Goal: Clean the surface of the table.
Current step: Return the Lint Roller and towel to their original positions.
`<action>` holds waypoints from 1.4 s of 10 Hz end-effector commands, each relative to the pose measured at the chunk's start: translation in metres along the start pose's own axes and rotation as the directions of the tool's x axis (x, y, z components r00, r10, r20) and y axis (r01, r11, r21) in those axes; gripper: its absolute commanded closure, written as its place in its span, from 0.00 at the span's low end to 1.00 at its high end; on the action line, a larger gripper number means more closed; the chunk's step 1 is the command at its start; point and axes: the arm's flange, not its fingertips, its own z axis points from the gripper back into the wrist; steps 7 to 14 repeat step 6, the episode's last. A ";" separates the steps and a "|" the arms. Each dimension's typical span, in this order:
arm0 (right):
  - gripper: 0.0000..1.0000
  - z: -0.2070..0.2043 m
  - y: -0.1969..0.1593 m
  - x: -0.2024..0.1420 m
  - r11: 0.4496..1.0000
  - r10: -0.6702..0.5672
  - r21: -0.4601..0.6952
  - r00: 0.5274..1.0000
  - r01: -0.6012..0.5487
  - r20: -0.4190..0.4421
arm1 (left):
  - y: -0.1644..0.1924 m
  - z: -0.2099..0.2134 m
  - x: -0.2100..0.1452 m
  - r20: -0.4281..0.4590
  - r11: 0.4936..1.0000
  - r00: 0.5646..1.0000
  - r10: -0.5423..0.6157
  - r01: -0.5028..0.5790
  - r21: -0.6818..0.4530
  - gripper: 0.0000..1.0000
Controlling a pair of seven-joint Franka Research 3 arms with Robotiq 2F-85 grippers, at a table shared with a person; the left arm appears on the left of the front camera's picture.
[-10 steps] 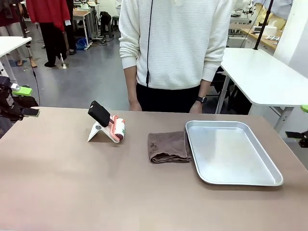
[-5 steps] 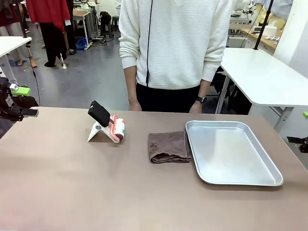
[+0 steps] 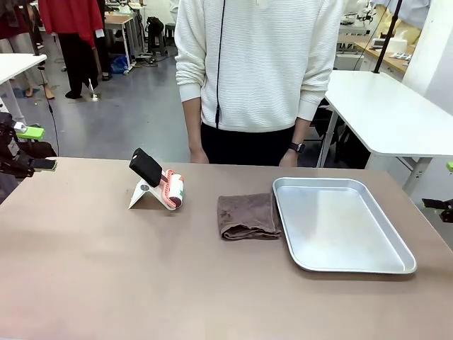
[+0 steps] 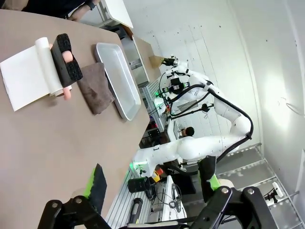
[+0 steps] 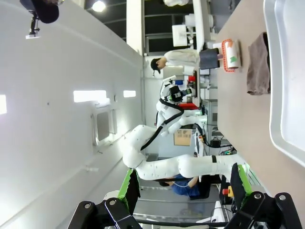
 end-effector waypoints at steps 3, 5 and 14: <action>0.00 -0.001 0.005 -0.005 1.000 -0.023 0.002 1.000 0.023 -0.001 | -0.002 -0.001 -0.003 0.005 1.000 1.000 -0.011 0.011 -0.008 0.00; 0.00 -0.001 0.005 -0.005 1.000 -0.023 0.002 1.000 0.023 -0.001 | -0.002 -0.001 -0.003 0.005 1.000 1.000 -0.011 0.011 -0.008 0.00; 0.00 -0.001 0.005 -0.005 1.000 -0.023 0.002 1.000 0.023 -0.001 | -0.002 -0.001 -0.003 0.005 1.000 1.000 -0.011 0.011 -0.008 0.00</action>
